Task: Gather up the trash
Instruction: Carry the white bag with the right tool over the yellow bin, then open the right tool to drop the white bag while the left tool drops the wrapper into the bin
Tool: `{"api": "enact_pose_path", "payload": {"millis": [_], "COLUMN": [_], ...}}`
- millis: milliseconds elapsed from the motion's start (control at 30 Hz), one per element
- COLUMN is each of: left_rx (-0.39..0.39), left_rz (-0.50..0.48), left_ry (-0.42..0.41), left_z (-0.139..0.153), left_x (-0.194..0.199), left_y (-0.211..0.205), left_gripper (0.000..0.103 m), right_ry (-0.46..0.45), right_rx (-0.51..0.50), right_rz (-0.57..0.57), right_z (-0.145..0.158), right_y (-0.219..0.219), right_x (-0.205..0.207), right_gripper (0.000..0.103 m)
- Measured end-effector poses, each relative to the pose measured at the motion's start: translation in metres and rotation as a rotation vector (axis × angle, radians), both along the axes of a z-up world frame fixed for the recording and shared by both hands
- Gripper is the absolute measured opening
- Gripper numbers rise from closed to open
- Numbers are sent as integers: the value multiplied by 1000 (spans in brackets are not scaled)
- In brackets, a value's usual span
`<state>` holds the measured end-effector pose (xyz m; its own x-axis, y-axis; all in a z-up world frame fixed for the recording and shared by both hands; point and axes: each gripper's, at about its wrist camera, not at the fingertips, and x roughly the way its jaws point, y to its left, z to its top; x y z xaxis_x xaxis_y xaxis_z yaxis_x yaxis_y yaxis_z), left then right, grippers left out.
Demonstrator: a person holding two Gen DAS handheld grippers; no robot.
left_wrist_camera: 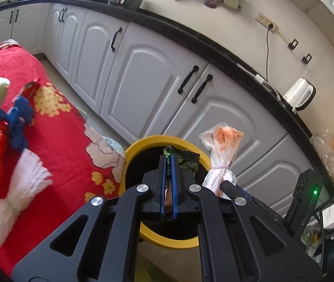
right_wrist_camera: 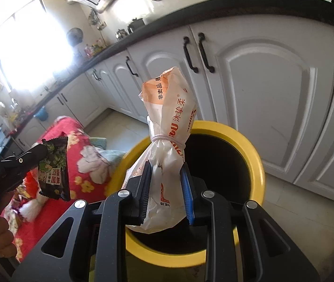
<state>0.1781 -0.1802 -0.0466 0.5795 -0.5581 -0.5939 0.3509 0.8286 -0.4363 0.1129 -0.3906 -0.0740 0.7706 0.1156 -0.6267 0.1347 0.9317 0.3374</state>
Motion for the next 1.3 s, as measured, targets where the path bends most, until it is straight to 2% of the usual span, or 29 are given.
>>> {"api": "enact_pose_path", "payload": {"millis": [267, 367, 400, 433, 467, 533, 600, 700, 767, 833, 1300], "left_rx": [32, 35, 36, 42, 44, 44, 49, 55, 61, 70, 97], "left_rz": [-34, -38, -37, -29, -24, -14, 15, 52, 72, 96, 228], "left_ry": [29, 42, 45, 53, 58, 59, 58, 47, 38, 26, -72], "left_z": [-15, -21, -21, -24, -25, -26, -27, -25, -22, -18, 15], "left_x": [6, 9, 10, 11, 13, 12, 11, 9, 6, 2, -25], "left_y": [-21, -25, -25, -25, -25, -23, -15, -4, 4, 13, 66], "left_gripper": [1, 1, 2, 8, 12, 39, 49, 70, 76, 90, 92], "right_ry": [32, 41, 43, 45, 46, 44, 33, 16, 3, -17, -115], "right_rx": [26, 35, 39, 46, 45, 33, 33, 30, 23, 19, -9], "right_rz": [-21, -37, -44, -51, -59, -78, -91, -100, -101, -97, -3], "right_z": [-12, -16, -16, -16, -17, -16, -14, -10, -5, 0, 38], "right_y": [-13, -17, -19, -20, -21, -23, -24, -24, -23, -20, 19], "right_x": [3, 3, 2, 1, 1, 0, -3, -4, -4, -6, -14], "right_gripper": [25, 29, 36, 45, 48, 52, 59, 61, 62, 63, 67]}}
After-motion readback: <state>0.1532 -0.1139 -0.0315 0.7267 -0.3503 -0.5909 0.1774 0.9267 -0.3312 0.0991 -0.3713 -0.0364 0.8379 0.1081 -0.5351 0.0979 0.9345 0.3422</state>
